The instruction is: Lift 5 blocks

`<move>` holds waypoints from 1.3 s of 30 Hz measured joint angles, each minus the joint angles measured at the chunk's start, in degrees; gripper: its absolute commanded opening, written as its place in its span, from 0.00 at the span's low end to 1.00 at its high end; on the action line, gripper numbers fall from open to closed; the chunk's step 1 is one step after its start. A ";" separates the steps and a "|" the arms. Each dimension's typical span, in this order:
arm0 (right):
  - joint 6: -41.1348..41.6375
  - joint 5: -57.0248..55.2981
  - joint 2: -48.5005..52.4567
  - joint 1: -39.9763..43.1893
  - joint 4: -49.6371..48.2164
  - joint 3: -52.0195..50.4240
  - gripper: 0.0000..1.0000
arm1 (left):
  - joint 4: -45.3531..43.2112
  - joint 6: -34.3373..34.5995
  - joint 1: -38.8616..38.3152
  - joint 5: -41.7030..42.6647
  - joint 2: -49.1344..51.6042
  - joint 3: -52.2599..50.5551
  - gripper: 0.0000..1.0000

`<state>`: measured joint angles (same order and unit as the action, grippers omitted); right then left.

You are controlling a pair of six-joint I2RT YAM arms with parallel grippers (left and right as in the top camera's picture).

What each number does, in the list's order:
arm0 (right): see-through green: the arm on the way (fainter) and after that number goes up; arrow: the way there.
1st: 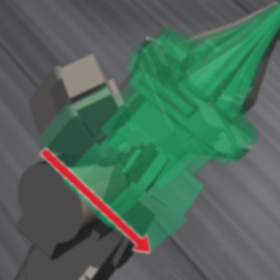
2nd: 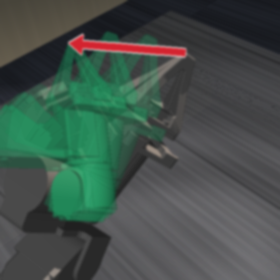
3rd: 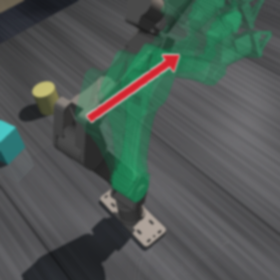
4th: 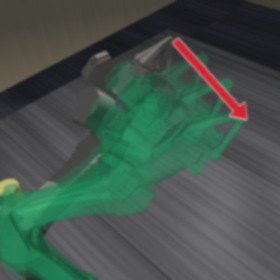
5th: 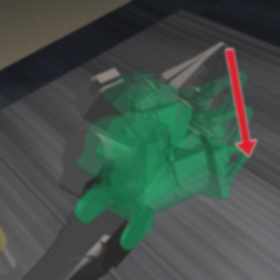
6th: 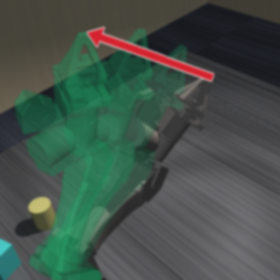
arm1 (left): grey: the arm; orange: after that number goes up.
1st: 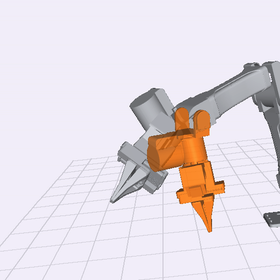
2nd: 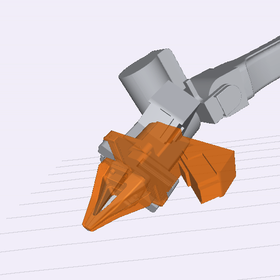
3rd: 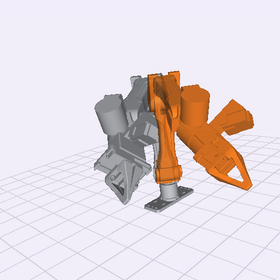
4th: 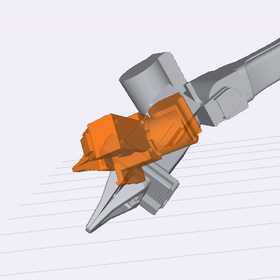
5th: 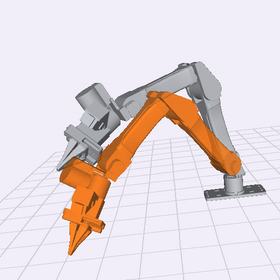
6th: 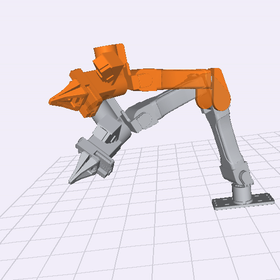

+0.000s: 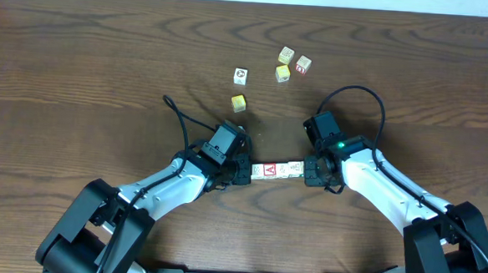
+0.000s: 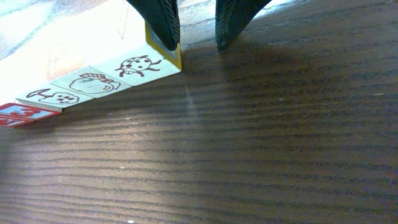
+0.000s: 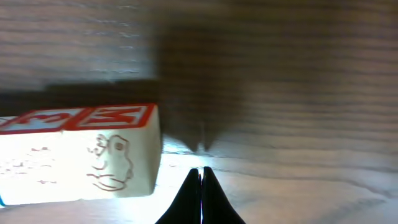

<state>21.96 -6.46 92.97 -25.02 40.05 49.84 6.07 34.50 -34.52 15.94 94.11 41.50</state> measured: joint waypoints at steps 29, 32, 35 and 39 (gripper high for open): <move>-15.91 -15.10 0.13 6.91 -44.74 -0.07 0.99 | 4.61 -13.18 21.62 -4.28 -29.31 4.90 0.48; -16.41 -16.50 0.13 6.95 -45.48 -0.07 0.99 | 7.41 -15.52 23.02 -4.35 -37.29 4.92 0.59; -16.59 -16.76 0.13 6.95 -44.48 -0.07 0.99 | 8.85 -16.72 23.67 -4.63 -43.15 4.92 0.71; -16.59 -16.70 0.15 6.95 -42.25 -0.07 0.99 | 9.90 -17.05 23.71 -4.57 -48.30 4.92 0.72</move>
<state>5.37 -23.16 93.12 -18.06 -2.20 49.78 15.97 17.45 -10.81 11.38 45.80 46.41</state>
